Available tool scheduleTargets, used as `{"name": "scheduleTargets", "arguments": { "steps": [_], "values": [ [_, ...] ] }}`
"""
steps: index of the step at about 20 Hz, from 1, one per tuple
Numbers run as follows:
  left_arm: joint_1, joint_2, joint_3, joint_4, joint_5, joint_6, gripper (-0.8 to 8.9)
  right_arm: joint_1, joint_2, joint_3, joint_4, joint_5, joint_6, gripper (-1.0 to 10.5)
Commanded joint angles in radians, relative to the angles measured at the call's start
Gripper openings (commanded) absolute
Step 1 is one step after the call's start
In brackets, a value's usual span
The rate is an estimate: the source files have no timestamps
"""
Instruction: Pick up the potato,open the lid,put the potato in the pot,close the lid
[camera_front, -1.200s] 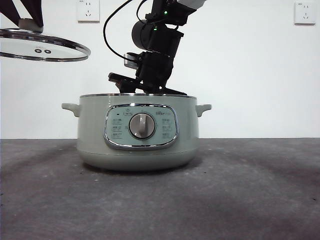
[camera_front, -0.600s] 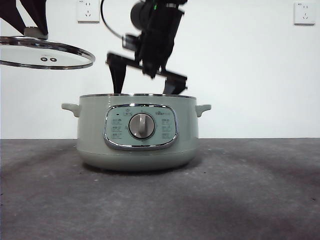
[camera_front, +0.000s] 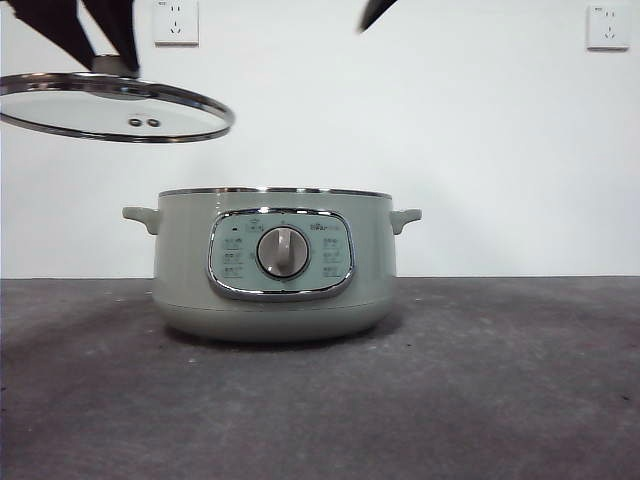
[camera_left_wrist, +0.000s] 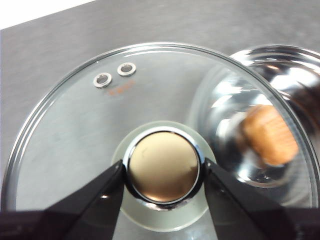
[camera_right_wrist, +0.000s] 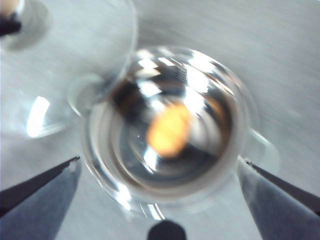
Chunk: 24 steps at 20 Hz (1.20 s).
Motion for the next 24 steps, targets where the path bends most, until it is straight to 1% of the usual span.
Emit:
{"name": "scheduleTargets", "arguments": {
  "steps": [1, 3, 6, 9, 12, 15, 18, 24],
  "values": [
    [-0.049, 0.000, 0.005, 0.034, 0.011, -0.029, -0.09, 0.002, -0.142, -0.222, -0.028, 0.018, -0.020, 8.5],
    [-0.095, 0.000, 0.005, 0.034, 0.011, -0.048, -0.09, 0.002, -0.266, -0.388, -0.028, 0.027, -0.035, 8.5],
    [-0.167, 0.000, 0.005, 0.041, 0.007, -0.060, -0.09, 0.001, -0.425, -0.589, -0.028, 0.095, -0.039, 8.5],
    [-0.220, 0.000, 0.005, 0.062, 0.006, -0.089, -0.09, 0.001, -0.557, -0.735, -0.027, 0.103, -0.038, 8.5],
    [-0.257, 0.024, 0.005, 0.070, 0.006, -0.093, -0.09, 0.001, -0.677, -0.850, -0.027, 0.103, -0.031, 8.5],
    [-0.283, 0.082, 0.005, 0.077, 0.006, -0.093, -0.09, 0.001, -0.781, -0.939, -0.027, 0.103, -0.005, 8.5],
    [-0.303, 0.150, 0.005, 0.092, 0.007, -0.091, -0.09, 0.001, -0.867, -0.992, -0.027, 0.103, 0.018, 8.5],
    [-0.322, 0.182, 0.005, 0.128, 0.002, -0.091, -0.09, 0.001, -0.970, -1.007, -0.027, 0.103, 0.042, 8.5]
  ]
}}
